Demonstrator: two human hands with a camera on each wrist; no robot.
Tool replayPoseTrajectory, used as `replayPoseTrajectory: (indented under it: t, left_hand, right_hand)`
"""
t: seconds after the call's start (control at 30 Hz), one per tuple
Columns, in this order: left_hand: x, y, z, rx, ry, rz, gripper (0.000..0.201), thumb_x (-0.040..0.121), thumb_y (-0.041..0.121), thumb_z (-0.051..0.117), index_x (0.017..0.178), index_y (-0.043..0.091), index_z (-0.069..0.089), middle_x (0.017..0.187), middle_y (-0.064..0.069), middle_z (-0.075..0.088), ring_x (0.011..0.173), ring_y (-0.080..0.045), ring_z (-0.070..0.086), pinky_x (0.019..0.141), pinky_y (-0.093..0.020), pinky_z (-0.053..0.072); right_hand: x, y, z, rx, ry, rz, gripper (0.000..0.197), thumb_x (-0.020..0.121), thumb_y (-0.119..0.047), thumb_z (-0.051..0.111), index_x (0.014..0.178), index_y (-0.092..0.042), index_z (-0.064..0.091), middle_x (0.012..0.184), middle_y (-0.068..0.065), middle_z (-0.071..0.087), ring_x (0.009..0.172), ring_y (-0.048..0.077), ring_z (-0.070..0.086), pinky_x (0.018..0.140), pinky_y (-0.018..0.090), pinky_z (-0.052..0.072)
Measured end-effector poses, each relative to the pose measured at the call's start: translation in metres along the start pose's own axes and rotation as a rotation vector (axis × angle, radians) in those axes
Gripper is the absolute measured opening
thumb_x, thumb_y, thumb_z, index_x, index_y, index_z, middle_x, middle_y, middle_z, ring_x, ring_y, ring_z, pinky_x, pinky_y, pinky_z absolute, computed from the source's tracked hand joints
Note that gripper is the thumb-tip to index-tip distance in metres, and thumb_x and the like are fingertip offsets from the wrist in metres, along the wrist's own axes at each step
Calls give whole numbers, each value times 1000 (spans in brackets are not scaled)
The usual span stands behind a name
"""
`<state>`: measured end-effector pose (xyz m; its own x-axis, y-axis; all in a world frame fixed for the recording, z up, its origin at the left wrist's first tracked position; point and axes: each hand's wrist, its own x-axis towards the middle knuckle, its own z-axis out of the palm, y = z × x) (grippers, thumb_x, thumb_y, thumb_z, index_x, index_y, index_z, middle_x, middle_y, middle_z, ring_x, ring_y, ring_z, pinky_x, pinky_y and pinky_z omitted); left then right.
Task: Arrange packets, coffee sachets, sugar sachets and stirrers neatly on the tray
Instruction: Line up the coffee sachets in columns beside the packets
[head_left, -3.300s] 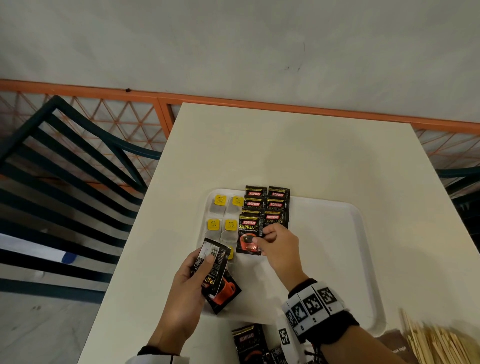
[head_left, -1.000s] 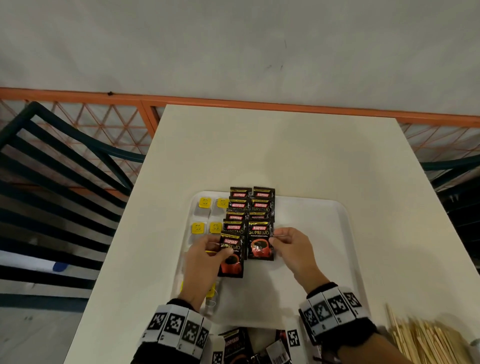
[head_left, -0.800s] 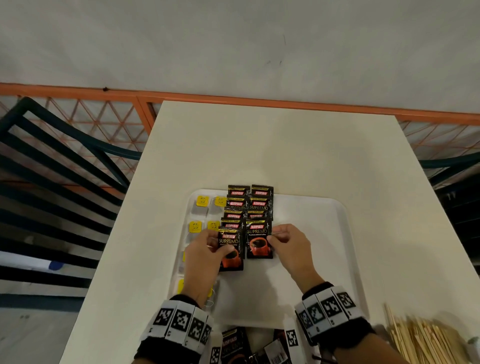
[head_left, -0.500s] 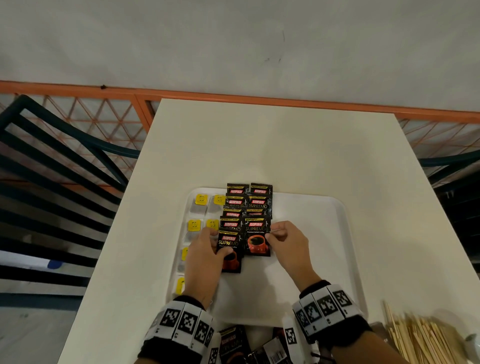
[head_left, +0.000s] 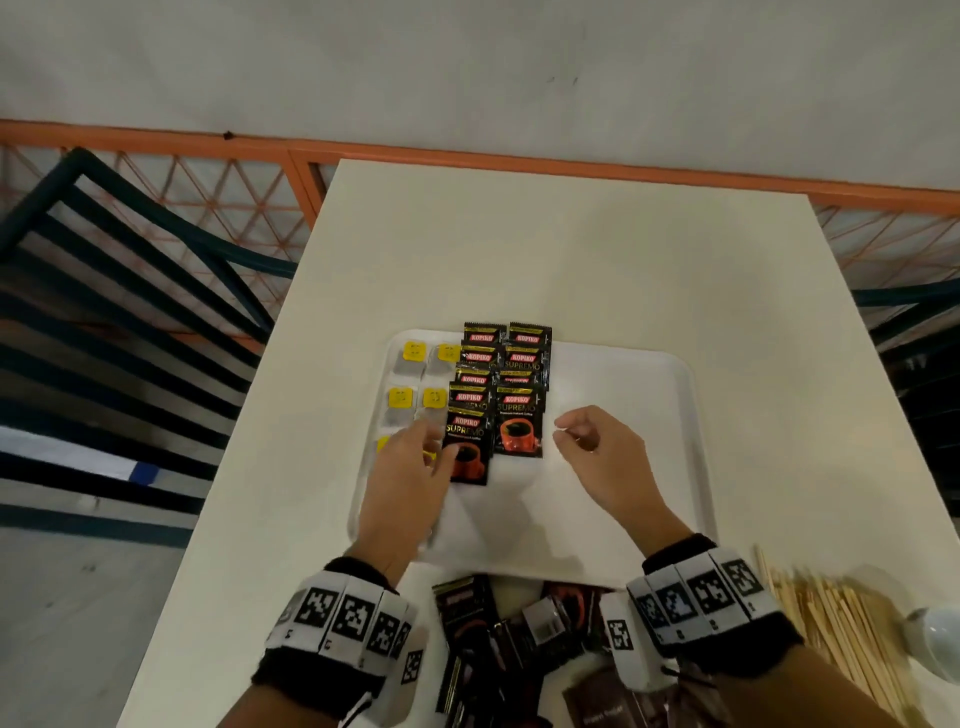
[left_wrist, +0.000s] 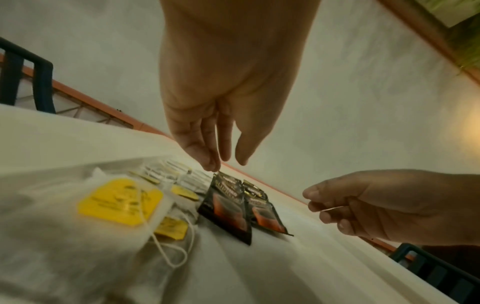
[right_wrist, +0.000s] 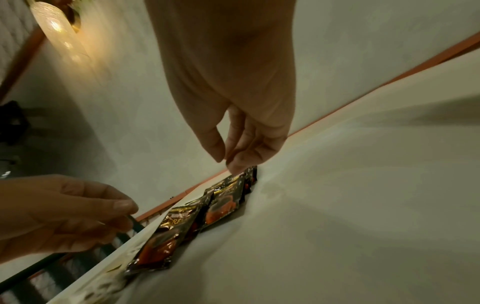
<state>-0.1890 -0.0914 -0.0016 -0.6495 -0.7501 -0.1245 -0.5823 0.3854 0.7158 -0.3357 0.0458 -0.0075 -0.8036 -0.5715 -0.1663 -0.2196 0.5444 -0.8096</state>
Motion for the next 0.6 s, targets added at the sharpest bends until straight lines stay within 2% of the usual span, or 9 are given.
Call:
replayPoseTrajectory:
  t: [0.13, 0.2, 0.27, 0.33, 0.4, 0.47, 0.5, 0.53, 0.6]
  left_hand:
    - [-49, -7, -16, 5, -189, 113, 8, 87, 20, 62, 94, 21, 61, 83, 8, 62, 72, -4, 56, 64, -7, 40]
    - [-81, -14, -17, 59, -292, 148, 7, 85, 24, 64, 90, 23, 60, 83, 12, 57, 76, -3, 53, 66, -7, 38]
    - [-109, -23, -11, 125, -314, 108, 15, 83, 31, 66, 91, 23, 56, 86, 11, 48, 79, -4, 49, 69, -11, 36]
    - [-129, -27, -3, 136, -329, -11, 39, 78, 39, 69, 107, 22, 51, 97, 7, 42, 91, -9, 49, 80, -17, 39]
    - [-139, -28, 7, 187, -385, -95, 76, 70, 44, 74, 132, 22, 35, 114, 2, 35, 110, -21, 47, 92, -27, 40]
    - [-140, -25, 12, 321, -461, -92, 106, 62, 49, 78, 145, 23, 16, 128, -4, 25, 119, -25, 41, 97, -33, 40]
    - [-140, -21, 13, 411, -488, -71, 116, 57, 52, 80, 147, 23, 12, 133, -6, 23, 120, -26, 40, 97, -35, 42]
    - [-139, -21, 15, 506, -475, -19, 126, 48, 57, 82, 147, 22, 13, 134, -9, 26, 116, -27, 44, 91, -37, 48]
    - [-138, -23, 17, 685, -468, 28, 140, 14, 70, 79, 136, 15, 36, 117, -14, 51, 87, -27, 60, 62, -36, 57]
  right_hand:
    - [-40, 2, -23, -128, -203, -161, 9, 86, -17, 63, 94, -19, 65, 78, -12, 61, 71, 2, 57, 63, 1, 39]
    - [-63, 8, -30, -181, -328, -253, 10, 86, -20, 62, 96, -22, 65, 83, -11, 62, 74, 3, 56, 65, 5, 40]
    - [-85, 11, -31, -321, -487, -357, 14, 89, -26, 58, 101, -22, 63, 89, -8, 59, 77, 2, 52, 73, 12, 39]
    - [-102, 18, -26, -478, -626, -452, 26, 91, -35, 52, 114, -22, 58, 103, -6, 55, 95, 7, 48, 84, 19, 38]
    - [-116, 25, -17, -656, -687, -527, 44, 89, -40, 52, 128, -20, 48, 117, -1, 51, 110, 16, 45, 93, 26, 36]
    - [-125, 32, -6, -811, -675, -592, 56, 83, -40, 60, 131, -16, 45, 119, 6, 51, 109, 24, 48, 92, 34, 42]
    - [-126, 34, -1, -846, -647, -603, 56, 80, -37, 64, 129, -15, 46, 116, 8, 52, 106, 26, 50, 90, 36, 46]
    - [-126, 37, 3, -847, -618, -599, 52, 80, -32, 63, 126, -14, 47, 115, 9, 51, 104, 27, 49, 89, 37, 47]
    - [-126, 37, 5, -836, -580, -587, 40, 82, -22, 58, 121, -13, 50, 114, 8, 50, 104, 26, 47, 89, 36, 46]
